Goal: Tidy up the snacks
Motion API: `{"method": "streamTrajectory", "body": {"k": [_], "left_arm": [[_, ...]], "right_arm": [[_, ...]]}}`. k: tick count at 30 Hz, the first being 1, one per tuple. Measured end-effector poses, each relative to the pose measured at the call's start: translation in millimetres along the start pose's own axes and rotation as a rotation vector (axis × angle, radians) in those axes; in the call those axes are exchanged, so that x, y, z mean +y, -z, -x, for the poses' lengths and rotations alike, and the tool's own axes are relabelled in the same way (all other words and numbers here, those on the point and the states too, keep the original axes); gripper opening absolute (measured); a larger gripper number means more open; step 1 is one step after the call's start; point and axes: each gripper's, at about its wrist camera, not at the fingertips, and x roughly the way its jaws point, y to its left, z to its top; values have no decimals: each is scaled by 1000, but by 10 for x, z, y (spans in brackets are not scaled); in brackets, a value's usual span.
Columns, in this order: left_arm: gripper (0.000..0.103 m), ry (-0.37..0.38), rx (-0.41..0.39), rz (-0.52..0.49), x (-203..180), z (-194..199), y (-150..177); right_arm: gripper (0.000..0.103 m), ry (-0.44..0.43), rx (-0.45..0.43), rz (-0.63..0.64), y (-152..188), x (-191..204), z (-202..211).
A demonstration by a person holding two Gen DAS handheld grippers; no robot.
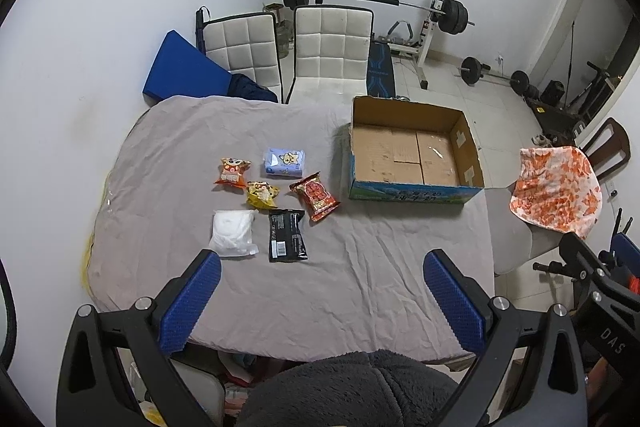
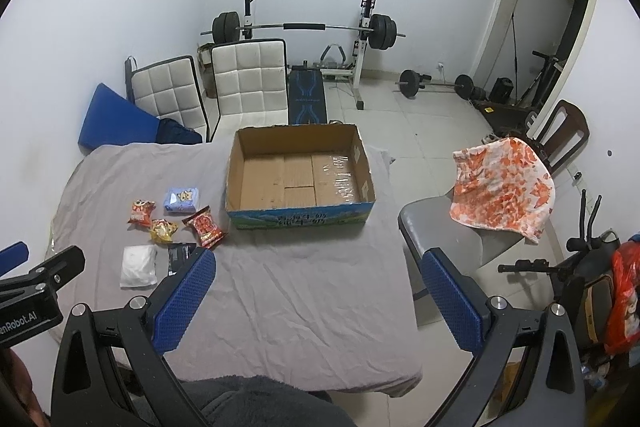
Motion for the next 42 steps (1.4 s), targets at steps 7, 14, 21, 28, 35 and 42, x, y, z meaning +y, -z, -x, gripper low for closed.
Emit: {"method": "streamTrajectory", "body": {"k": [7, 14, 21, 28, 35, 42], "left_arm": [[103, -7, -2, -6, 2, 27, 0], [103, -10, -11, -6, -16, 65, 9], [103, -2, -6, -11, -20, 49, 4], [103, 0, -3, -3, 60, -84, -61], [103, -53, -28, 39, 466, -435, -312], [103, -146, 92, 111, 1157, -1209, -423]], "right_arm": [[103, -8, -10, -4, 31, -18, 26], [103, -25, -5, -14, 44, -30, -1], [103, -33, -4, -27, 41, -20, -65], [103, -54, 20, -30, -21, 43, -317], [103, -118, 119, 64, -104, 580, -1009], [103, -231, 311, 167, 58, 1433, -2041]]}}
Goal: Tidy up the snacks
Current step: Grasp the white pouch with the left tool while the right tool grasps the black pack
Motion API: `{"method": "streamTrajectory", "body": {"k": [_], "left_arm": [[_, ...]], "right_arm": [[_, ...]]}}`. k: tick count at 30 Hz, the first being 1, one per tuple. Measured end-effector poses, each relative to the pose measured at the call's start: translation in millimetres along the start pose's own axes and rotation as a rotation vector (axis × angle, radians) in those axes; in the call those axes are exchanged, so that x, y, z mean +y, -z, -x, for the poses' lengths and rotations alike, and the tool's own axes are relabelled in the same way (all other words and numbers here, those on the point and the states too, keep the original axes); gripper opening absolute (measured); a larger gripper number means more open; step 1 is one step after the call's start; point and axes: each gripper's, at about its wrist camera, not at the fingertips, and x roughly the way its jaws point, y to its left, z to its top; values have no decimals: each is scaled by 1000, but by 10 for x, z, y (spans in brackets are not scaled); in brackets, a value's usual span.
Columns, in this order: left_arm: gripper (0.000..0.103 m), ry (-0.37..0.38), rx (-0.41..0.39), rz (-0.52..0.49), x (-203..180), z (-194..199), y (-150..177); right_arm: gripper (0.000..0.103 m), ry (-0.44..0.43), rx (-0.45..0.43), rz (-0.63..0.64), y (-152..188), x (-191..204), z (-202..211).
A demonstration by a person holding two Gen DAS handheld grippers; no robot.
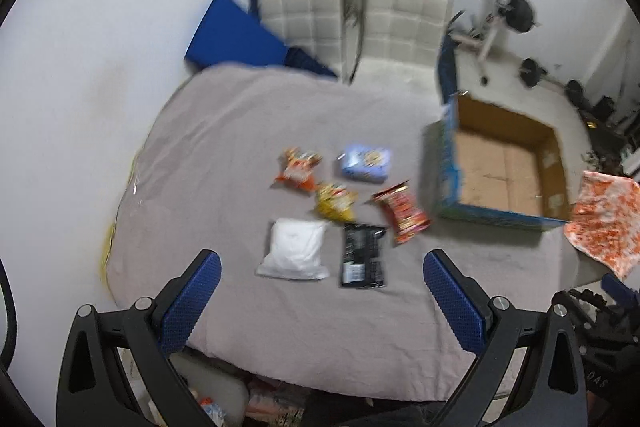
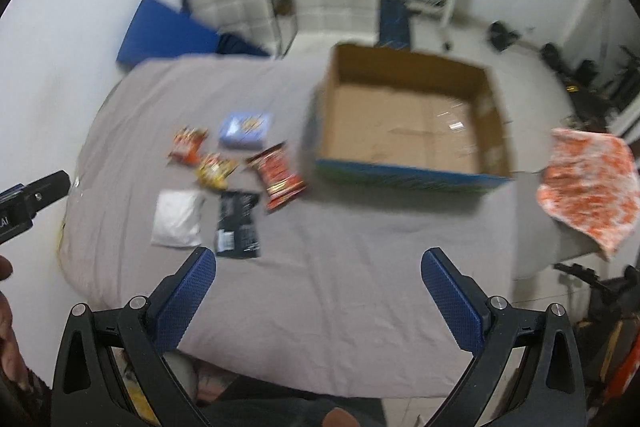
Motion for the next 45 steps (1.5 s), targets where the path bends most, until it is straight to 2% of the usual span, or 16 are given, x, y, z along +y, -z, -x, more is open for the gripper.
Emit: {"method": "streamTrajectory", "body": {"k": [3, 6, 10, 13, 19, 23, 25, 27, 31, 35, 45], "left_arm": [[103, -10, 68, 24, 196, -407, -12], [103, -21, 166, 48, 416, -985, 23], [103, -23, 286, 36, 516, -1692, 95], [103, -3, 387, 20, 535, -2283, 156], [103, 35, 513, 7, 493, -3178, 277], [103, 58, 571, -23, 393, -3474, 390], [102, 33, 573, -29, 373, -3573, 422], [93, 43, 568, -21, 369, -3645, 440], [88, 68, 549, 29, 485, -3639, 459], [88, 21, 529, 37, 606, -3638, 518], [88, 6, 520, 38, 663, -3755, 670]], "right_arm": [[103, -42, 89, 16, -122, 259, -621], [103, -60, 167, 15, -191, 505, -1227], [103, -51, 259, -5, -229, 723, -2047], [103, -41, 308, -21, -198, 788, -2397], [103, -32, 367, -35, -139, 940, -2809], [103, -23, 375, -35, -154, 1057, -2989], [103, -22, 387, -38, -179, 1095, -3036], [103, -21, 402, -35, -195, 1160, -3123], [103, -19, 429, -31, -237, 1324, -3344], [103, 1, 454, -28, -236, 1485, -3485], [96, 33, 529, -61, -211, 1609, -3917]]}}
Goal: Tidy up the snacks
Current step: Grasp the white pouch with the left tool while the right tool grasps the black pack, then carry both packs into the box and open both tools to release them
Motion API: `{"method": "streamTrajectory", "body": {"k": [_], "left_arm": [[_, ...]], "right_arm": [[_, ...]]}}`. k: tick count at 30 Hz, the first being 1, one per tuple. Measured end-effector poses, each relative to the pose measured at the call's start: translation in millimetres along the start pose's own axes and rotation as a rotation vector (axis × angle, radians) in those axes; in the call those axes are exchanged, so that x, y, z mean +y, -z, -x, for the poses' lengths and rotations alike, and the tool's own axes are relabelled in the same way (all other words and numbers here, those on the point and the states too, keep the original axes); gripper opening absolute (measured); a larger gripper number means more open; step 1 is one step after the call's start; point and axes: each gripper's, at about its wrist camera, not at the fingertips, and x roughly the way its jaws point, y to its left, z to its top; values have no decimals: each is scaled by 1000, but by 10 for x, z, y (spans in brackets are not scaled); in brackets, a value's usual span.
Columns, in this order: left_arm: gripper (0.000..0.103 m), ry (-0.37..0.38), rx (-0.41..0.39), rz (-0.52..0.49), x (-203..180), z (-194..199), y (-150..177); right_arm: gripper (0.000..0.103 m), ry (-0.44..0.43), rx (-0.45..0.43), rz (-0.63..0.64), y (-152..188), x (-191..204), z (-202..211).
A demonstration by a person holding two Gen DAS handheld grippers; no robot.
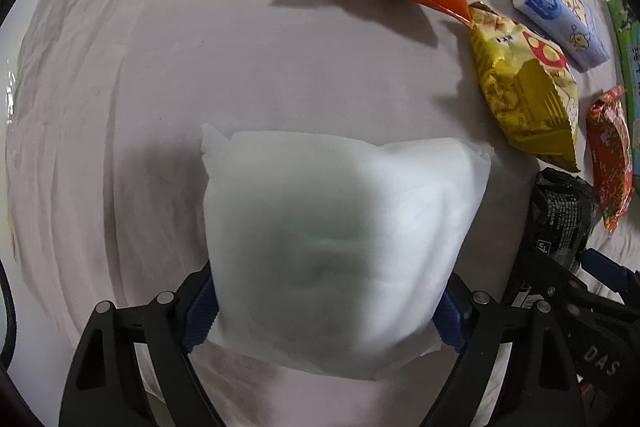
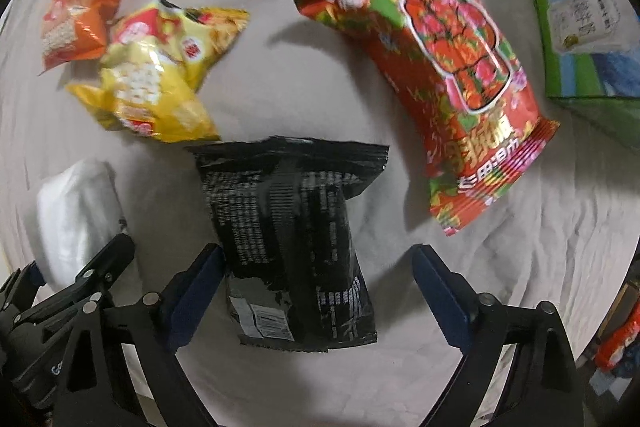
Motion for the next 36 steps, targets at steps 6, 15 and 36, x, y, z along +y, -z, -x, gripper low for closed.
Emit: {"method": "streamTrajectory", "body": {"k": [6, 15, 36], "left_arm": [[88, 10, -11, 3, -3, 27, 54], [77, 16, -21, -1, 117, 50, -52], [68, 54, -179, 24, -78, 744, 578]], "right_arm": [[92, 27, 10, 4, -53, -57, -110], [56, 70, -22, 72, -15, 262, -48], [48, -46, -169, 144, 743, -317, 1144]]}}
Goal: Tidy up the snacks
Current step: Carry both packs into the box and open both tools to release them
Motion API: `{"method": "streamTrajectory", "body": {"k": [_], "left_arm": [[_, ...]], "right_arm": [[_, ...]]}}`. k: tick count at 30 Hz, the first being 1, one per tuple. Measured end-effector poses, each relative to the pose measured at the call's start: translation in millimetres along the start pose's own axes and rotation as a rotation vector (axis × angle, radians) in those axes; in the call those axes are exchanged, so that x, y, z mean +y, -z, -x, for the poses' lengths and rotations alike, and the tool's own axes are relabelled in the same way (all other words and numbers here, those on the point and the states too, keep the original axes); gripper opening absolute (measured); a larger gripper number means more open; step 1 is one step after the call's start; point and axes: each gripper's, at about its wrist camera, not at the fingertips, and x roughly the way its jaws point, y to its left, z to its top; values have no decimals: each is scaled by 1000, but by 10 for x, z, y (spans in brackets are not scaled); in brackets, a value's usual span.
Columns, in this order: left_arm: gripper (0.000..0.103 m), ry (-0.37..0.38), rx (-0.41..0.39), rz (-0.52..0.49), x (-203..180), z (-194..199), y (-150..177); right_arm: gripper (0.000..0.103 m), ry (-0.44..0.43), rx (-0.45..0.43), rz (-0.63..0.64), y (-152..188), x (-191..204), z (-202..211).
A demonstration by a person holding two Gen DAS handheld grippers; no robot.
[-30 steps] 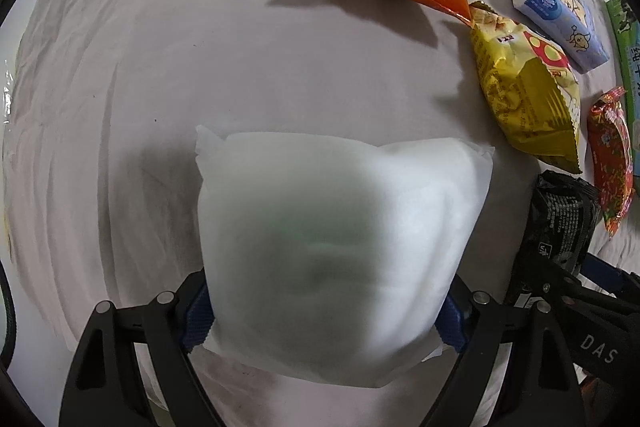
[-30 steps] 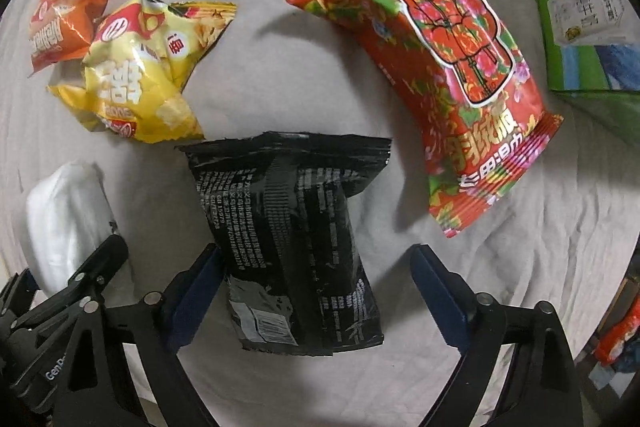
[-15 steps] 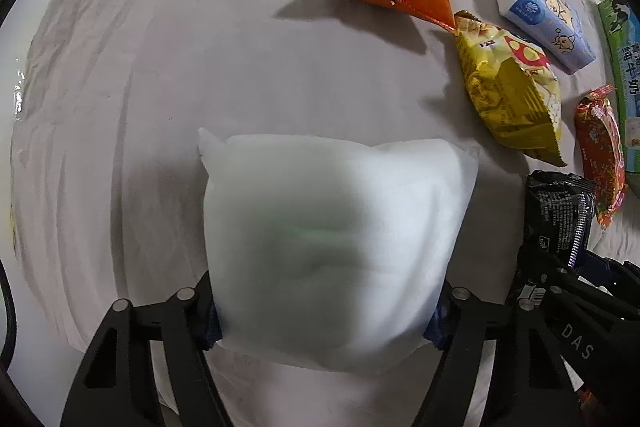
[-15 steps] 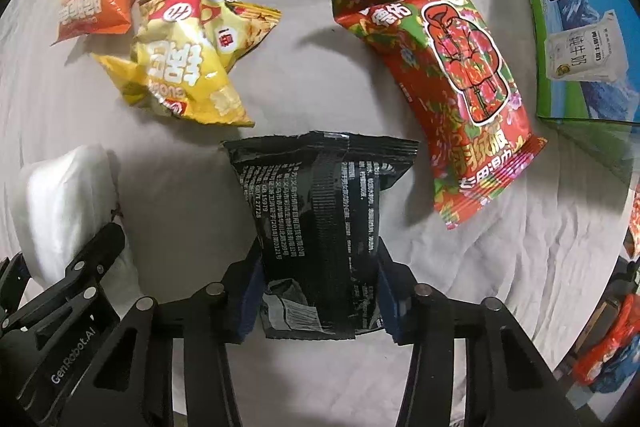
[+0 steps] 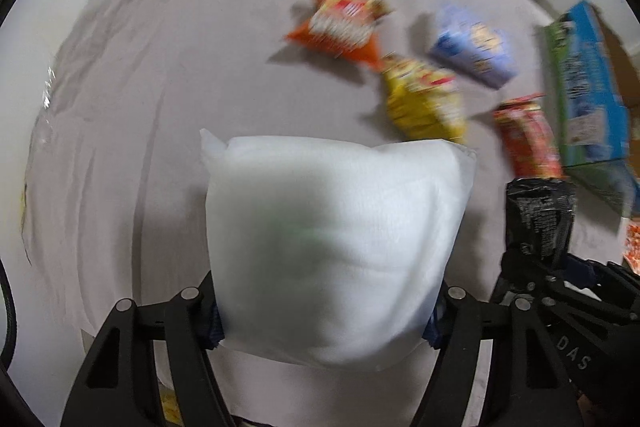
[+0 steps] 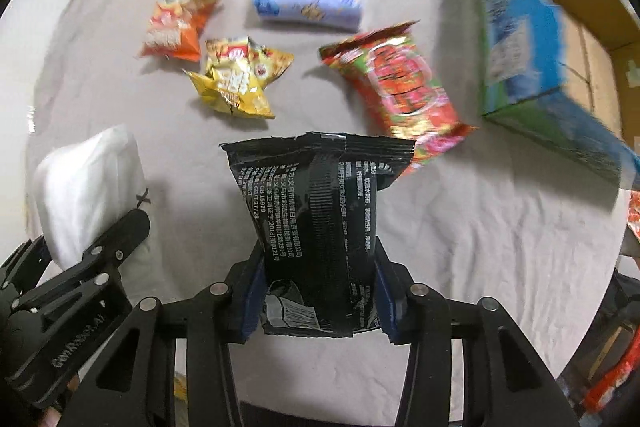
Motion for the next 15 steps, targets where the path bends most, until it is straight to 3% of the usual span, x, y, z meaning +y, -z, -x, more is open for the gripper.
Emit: {"method": "streamTrajectory", "body": {"k": [5, 9, 15], "left_arm": [[68, 71, -85, -12, -286, 586, 117], [68, 103, -151, -37, -550, 1010, -72], [68, 167, -223, -111, -1138, 1574, -22]], "right_arm": [[48, -27, -80, -31, 160, -490, 521], [48, -52, -143, -83, 286, -1169, 1007], [48, -76, -244, -170, 444, -1915, 1591]]}}
